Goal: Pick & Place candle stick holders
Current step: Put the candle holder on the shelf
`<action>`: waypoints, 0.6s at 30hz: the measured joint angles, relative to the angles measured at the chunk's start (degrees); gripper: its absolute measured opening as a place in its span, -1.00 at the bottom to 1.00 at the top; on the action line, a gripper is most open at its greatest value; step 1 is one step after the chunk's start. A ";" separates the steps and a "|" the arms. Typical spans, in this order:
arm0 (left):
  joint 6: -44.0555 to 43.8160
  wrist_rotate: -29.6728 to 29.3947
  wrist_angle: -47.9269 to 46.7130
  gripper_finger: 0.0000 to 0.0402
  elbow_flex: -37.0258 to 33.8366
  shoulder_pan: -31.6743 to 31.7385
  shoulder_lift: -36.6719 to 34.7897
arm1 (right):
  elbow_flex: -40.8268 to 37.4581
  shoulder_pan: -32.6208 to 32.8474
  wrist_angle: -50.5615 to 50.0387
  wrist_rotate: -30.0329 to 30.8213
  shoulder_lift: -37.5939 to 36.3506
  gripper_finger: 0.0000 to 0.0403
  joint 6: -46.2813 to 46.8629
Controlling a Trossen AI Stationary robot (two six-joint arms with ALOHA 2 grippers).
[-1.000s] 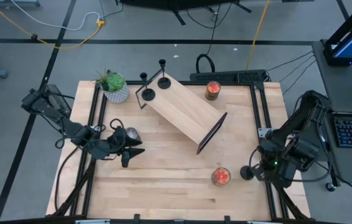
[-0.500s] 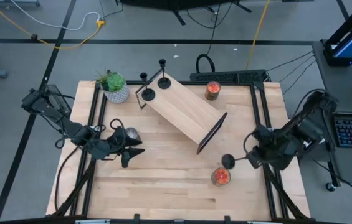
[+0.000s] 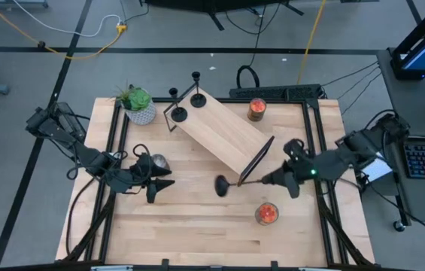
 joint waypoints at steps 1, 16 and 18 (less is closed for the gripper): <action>0.00 0.00 0.00 0.12 0.01 0.00 0.00 | 0.00 -1.40 1.00 -1.03 -0.04 -0.94 -1.75; -0.02 -0.03 0.71 0.12 0.00 0.00 0.00 | 0.07 -25.63 4.28 -17.71 0.72 -0.94 -25.17; 0.45 -0.51 2.56 0.12 0.00 0.20 0.20 | 0.07 -28.36 4.27 -19.92 1.30 -0.94 -27.69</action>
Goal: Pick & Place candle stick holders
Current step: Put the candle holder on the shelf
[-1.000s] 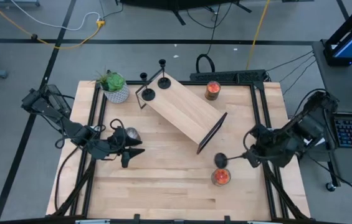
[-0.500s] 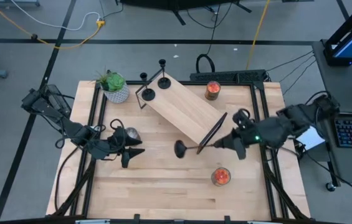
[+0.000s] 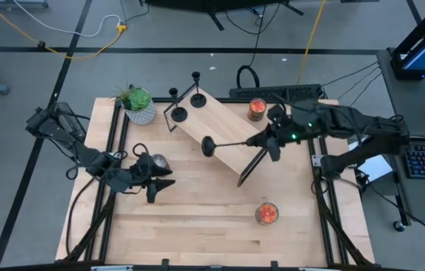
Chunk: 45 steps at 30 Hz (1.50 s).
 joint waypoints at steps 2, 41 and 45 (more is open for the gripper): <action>1.93 -0.92 3.52 0.12 0.00 0.55 0.31 | 0.04 -2.38 0.03 -2.31 1.00 -0.94 -2.51; 39.11 10.46 -17.49 0.12 49.54 24.30 36.38 | 0.04 -7.00 3.49 -15.13 10.73 -0.94 -13.04; 40.77 13.79 -17.91 0.12 52.63 25.74 39.01 | 0.04 -6.63 3.49 -15.14 10.73 -0.94 -13.02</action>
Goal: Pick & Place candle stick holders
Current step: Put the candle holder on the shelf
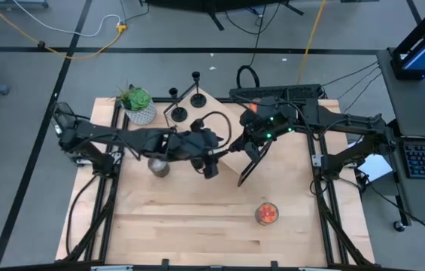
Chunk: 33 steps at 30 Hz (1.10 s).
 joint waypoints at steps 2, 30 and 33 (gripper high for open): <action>0.24 0.81 -1.41 0.12 1.34 0.52 1.37 | 0.00 0.23 -0.02 0.03 0.00 -0.94 0.00; -0.48 9.58 -7.09 -0.95 4.13 2.75 3.65 | -0.02 0.23 -1.33 1.24 0.00 -0.94 1.13; -0.78 10.03 -7.11 -0.96 4.13 2.80 3.65 | -0.02 0.23 -1.26 1.47 0.00 -0.86 1.16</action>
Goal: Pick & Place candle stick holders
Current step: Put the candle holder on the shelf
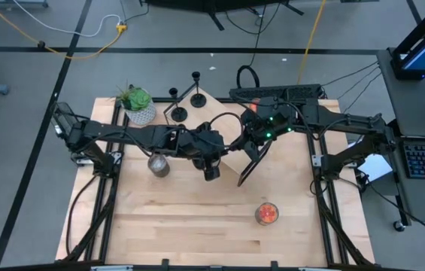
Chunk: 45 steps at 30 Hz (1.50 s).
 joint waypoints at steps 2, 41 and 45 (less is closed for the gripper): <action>-0.87 0.00 -0.11 -0.96 0.00 0.00 0.00 | 0.00 0.01 0.21 0.19 0.00 -0.76 0.05; -6.13 -16.98 0.89 -0.98 -0.11 0.37 -1.93 | -0.02 0.01 0.11 2.70 -12.26 -0.58 -1.89; -4.55 -20.83 5.63 -0.98 -0.09 2.40 -2.05 | -0.04 0.98 -2.84 6.46 -15.09 -0.58 -3.55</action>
